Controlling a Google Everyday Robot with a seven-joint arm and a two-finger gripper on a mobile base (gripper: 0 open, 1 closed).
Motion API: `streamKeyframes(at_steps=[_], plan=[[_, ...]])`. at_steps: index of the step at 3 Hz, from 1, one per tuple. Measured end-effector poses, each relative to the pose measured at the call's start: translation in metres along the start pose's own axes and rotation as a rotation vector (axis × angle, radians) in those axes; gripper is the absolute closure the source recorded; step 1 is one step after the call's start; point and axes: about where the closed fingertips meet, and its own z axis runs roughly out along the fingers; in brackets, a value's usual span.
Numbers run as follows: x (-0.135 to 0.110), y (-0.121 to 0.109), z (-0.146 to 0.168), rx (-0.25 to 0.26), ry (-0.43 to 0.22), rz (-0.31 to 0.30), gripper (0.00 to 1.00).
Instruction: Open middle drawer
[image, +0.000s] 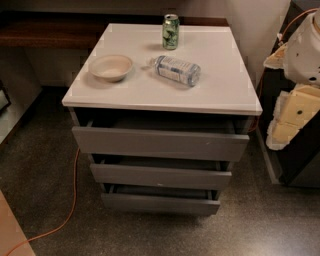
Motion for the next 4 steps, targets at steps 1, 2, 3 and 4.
streamKeyframes(at_steps=[1,2,3,4], plan=[[-0.001,0.001,0.008,0.001,-0.009,-0.008,0.00],[0.002,0.001,0.032,-0.014,-0.012,-0.030,0.00],[0.010,0.003,0.069,-0.052,-0.022,-0.044,0.00],[0.016,0.008,0.108,-0.098,-0.058,-0.061,0.00]])
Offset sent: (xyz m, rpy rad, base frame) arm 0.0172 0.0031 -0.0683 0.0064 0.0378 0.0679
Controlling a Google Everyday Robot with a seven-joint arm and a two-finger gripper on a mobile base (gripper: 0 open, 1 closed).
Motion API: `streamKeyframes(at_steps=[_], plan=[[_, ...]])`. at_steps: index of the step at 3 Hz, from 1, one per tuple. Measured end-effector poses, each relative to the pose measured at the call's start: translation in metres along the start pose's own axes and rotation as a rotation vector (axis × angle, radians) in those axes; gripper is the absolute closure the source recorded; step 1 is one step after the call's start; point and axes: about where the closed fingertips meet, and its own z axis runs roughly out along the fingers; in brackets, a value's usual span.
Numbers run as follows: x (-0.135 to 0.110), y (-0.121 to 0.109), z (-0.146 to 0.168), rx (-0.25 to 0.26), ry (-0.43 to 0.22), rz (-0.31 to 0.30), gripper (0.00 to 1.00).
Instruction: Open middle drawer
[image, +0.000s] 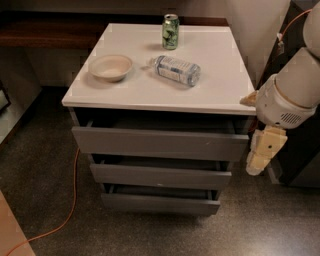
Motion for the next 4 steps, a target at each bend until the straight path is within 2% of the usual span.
streamKeyframes(at_steps=[1,2,4], plan=[[0.007,0.006,0.059,0.039,-0.062,-0.066,0.00],[0.007,0.006,0.059,0.039,-0.062,-0.066,0.00],[0.008,0.016,0.126,-0.007,-0.064,-0.151,0.00]])
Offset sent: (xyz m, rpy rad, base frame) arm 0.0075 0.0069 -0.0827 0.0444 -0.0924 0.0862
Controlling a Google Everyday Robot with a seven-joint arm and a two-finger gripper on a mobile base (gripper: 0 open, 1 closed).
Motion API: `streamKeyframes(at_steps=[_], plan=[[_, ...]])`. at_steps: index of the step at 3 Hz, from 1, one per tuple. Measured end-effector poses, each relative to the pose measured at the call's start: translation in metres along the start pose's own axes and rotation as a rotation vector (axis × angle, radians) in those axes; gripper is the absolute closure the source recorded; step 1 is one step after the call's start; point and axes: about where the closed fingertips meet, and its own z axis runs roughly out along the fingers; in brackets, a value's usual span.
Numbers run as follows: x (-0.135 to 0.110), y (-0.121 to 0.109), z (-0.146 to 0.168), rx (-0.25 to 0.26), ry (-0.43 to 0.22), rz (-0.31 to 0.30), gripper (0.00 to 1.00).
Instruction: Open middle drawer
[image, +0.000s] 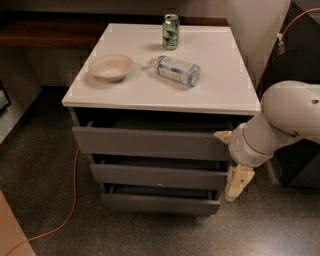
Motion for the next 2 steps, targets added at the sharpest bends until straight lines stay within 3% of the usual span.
streamKeyframes(at_steps=[2], plan=[[0.001,0.008,0.080,0.004,-0.061,-0.137,0.00]])
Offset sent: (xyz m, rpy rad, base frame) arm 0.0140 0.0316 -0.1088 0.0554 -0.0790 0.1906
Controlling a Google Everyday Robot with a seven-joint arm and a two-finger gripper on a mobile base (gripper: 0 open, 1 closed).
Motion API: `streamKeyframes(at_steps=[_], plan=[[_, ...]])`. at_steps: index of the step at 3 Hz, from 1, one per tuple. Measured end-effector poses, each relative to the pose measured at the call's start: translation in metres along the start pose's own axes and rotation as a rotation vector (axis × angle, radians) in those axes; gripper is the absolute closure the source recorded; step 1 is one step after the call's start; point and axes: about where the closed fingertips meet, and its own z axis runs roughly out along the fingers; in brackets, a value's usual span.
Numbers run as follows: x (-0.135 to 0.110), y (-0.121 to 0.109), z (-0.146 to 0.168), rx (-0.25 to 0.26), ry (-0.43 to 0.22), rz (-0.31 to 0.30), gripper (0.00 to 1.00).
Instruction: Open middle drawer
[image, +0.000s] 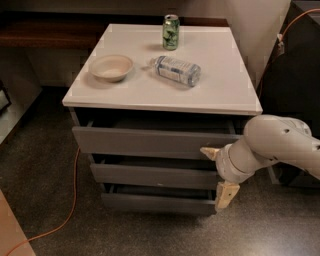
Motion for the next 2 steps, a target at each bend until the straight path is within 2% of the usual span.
streamKeyframes(at_steps=[1,2], plan=[[0.006,0.000,0.031,0.006,-0.015,-0.043,0.00],[0.035,-0.003,0.101,0.032,-0.007,-0.054,0.00]])
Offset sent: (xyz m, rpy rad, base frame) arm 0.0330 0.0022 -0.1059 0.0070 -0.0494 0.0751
